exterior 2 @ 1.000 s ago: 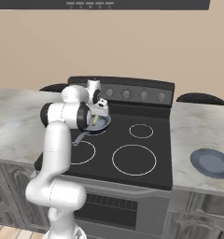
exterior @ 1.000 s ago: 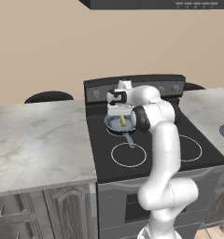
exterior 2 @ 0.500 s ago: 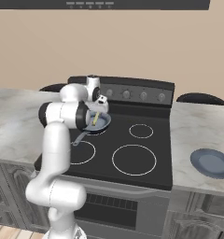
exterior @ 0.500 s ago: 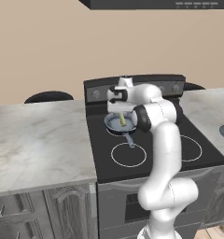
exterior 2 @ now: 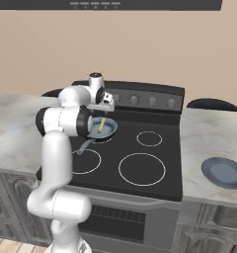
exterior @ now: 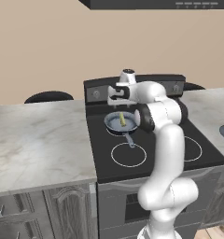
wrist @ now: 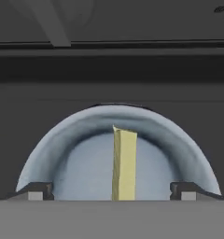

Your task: Pick up the butter stick and place it in the pan. Then turn on the burner for the pan.

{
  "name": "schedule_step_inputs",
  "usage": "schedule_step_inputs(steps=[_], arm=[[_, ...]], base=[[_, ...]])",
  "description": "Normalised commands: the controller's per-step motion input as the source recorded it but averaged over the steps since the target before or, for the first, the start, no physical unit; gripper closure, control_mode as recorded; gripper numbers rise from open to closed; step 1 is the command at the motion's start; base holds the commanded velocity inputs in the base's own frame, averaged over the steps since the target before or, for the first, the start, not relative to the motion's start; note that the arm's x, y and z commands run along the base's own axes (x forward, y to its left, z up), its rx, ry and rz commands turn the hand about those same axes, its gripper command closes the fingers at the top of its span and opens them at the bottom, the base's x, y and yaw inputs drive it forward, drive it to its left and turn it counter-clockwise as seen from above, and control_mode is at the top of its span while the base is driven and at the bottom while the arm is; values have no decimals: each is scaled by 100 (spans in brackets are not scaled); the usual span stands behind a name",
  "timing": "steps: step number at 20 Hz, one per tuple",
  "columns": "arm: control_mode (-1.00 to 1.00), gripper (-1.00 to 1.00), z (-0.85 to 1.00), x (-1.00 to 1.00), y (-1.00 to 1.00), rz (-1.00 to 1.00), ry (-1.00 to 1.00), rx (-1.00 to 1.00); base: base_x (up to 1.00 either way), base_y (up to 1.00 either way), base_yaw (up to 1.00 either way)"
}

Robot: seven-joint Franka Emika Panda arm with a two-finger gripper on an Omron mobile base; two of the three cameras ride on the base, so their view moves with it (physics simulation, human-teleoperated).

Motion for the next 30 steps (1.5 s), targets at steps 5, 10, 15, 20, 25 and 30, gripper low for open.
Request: schedule_step_inputs(steps=[5,10,15,20,25,30], arm=[[-100,-100,18,0,0,1,-26,0],[-100,-100,8,0,0,1,-24,0],[-100,-100,4,2,0,2,-18,1],[-100,-100,6,11,0,1,-15,0],[-100,-100,12,11,0,0,-15,2],[-100,-100,20,15,0,1,-10,3]], base=[[0,0,0],[0,0,0],[0,0,0],[0,0,0],[0,0,0],[0,0,0]])
